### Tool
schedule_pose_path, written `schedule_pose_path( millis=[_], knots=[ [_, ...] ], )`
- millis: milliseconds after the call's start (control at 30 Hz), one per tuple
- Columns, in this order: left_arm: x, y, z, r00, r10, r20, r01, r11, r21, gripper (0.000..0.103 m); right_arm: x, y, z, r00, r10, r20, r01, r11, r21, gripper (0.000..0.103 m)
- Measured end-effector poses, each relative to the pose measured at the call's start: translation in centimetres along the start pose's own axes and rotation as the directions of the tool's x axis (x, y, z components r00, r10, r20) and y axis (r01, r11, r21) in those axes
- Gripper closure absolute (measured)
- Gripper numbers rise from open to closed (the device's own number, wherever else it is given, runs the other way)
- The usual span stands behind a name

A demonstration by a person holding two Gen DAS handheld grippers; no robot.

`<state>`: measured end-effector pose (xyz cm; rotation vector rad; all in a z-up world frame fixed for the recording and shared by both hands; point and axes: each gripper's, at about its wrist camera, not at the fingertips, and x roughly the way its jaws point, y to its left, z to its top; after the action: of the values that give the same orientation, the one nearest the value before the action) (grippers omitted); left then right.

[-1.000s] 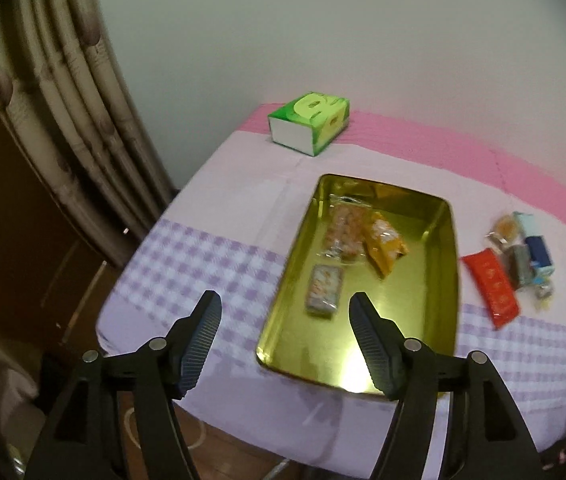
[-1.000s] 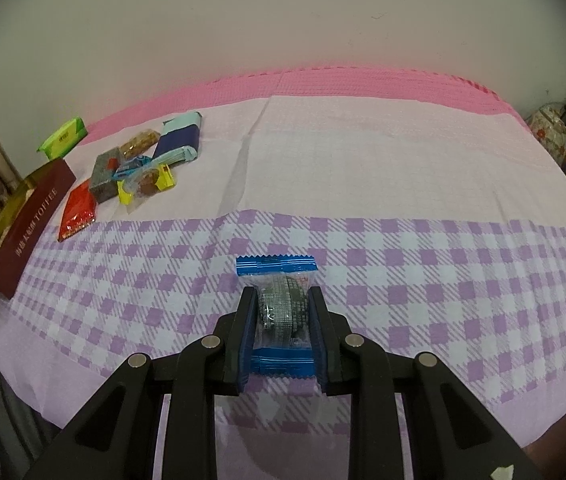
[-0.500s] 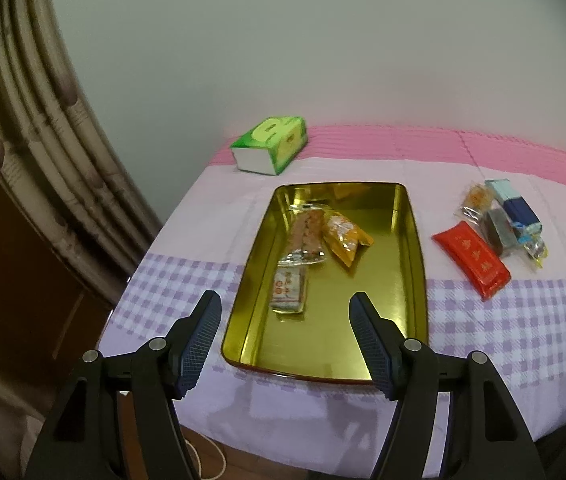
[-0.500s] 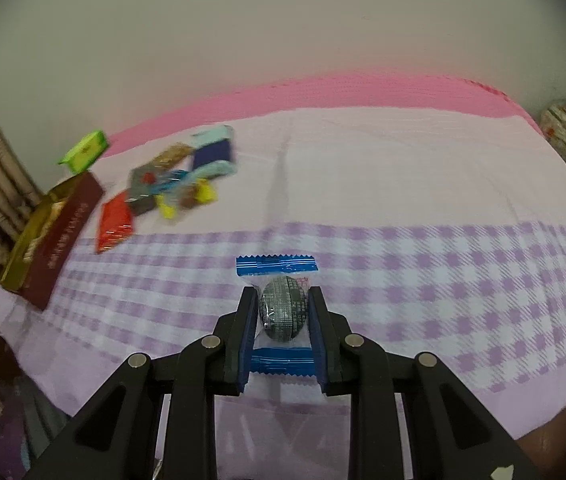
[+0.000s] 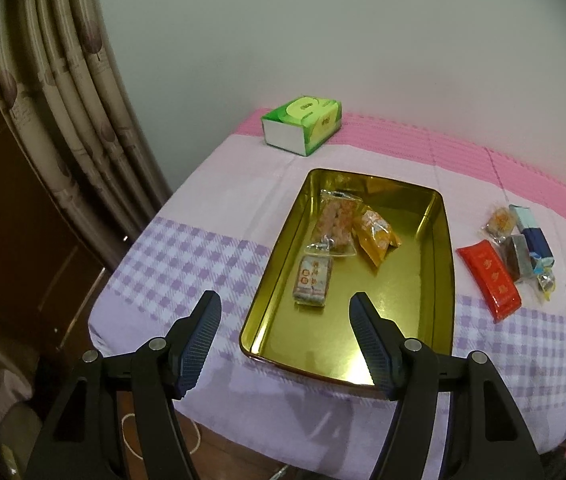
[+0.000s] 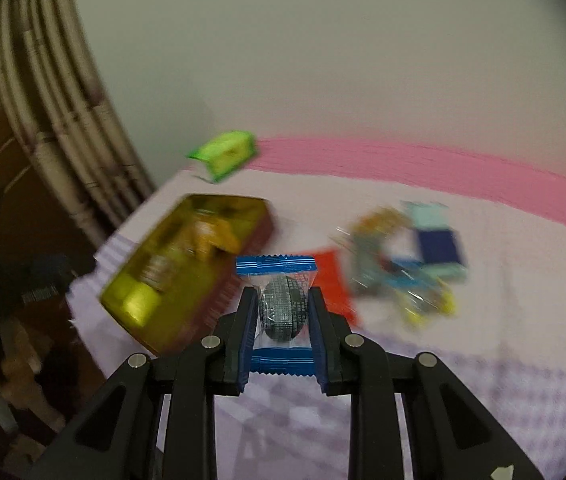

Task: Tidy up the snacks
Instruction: 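Carry the blue-wrapped candy over the gold tray and release it with the right gripper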

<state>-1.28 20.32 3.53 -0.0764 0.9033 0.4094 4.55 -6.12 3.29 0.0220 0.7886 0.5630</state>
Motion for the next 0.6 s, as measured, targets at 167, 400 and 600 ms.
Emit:
schedule_pose_path(
  millis=[167,400,600],
  knots=[
    [0.0,-0.2,0.1,1.000,0.001,0.002,-0.001,1.000,0.009,0.035,5.2,4.1,3.6,0.996,0.085,-0.034,-0.086,0.996,-0.030,0.080],
    [0.8,0.0,0.2,1.000,-0.008,-0.022,0.008,1.000,0.009,0.034,12.3,6.6,5.7,0.988,0.098,-0.118,-0.103,0.994,-0.038,0.080],
    [1.7,0.0,0.3,0.998,-0.018,-0.060,0.018,1.000,0.015,0.034,16.5,6.7,6.3,0.983,0.073,-0.167,-0.080,0.996,-0.035,0.080]
  ],
)
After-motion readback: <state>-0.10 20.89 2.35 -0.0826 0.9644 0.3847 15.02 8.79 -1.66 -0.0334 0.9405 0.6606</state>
